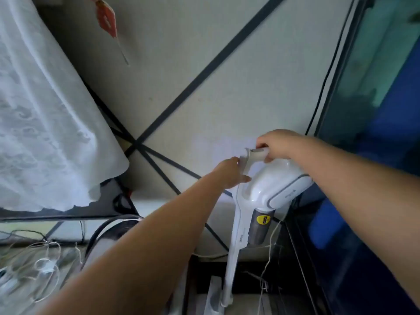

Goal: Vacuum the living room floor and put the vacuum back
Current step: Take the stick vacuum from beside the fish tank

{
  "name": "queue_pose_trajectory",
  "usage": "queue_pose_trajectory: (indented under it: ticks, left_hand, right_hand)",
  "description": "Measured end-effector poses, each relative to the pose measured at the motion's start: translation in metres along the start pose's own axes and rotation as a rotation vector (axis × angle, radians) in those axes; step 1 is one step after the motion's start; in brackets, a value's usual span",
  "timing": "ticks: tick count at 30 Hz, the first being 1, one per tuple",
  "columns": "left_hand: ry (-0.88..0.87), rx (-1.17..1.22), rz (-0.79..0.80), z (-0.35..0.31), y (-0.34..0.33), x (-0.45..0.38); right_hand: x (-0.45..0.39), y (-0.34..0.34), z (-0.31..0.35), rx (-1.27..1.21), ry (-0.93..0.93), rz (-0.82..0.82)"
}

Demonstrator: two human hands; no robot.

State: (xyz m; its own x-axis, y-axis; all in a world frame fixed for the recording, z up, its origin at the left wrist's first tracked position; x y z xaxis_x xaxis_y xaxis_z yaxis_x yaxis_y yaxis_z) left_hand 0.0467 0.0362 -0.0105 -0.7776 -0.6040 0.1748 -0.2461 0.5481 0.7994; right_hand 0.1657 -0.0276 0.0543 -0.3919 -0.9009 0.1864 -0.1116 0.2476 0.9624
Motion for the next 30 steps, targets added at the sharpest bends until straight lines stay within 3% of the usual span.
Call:
queue_pose_trajectory:
  ticks: [8,17,22,24,30]
  left_hand:
    - [0.024,0.098,-0.054,0.010,-0.030,0.089]
    - [0.035,0.203,0.005,0.037,-0.045,0.195]
    - [0.067,0.263,0.004,0.052,-0.051,0.241]
    - [0.151,0.450,-0.033,0.058,-0.059,0.254]
    - [0.676,1.251,-0.185,0.052,-0.102,0.301]
  right_hand:
    - [0.088,-0.005,0.045,-0.054,0.060,0.046]
    - [0.176,-0.017,0.117,-0.052,0.117,0.164]
    - [0.210,-0.046,0.150,-0.307,0.087,0.293]
    - [0.222,-0.050,0.156,-0.369,0.100,0.302]
    - [0.269,-0.068,0.168,-0.399,0.121,0.218]
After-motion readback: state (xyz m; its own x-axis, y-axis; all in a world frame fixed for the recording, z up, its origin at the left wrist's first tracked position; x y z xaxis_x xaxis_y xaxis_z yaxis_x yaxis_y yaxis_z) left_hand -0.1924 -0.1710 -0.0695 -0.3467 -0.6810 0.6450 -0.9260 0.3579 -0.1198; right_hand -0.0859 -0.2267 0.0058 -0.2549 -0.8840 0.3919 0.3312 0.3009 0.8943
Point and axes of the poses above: each hand's wrist, its own x-axis away from the middle knuckle, its own y-axis out of the back of the hand, z = x × y, the point moved 6 cm from there along -x, towards the middle knuckle, and after that the axes turned 8 degrees about x, right-handed, at the moved point
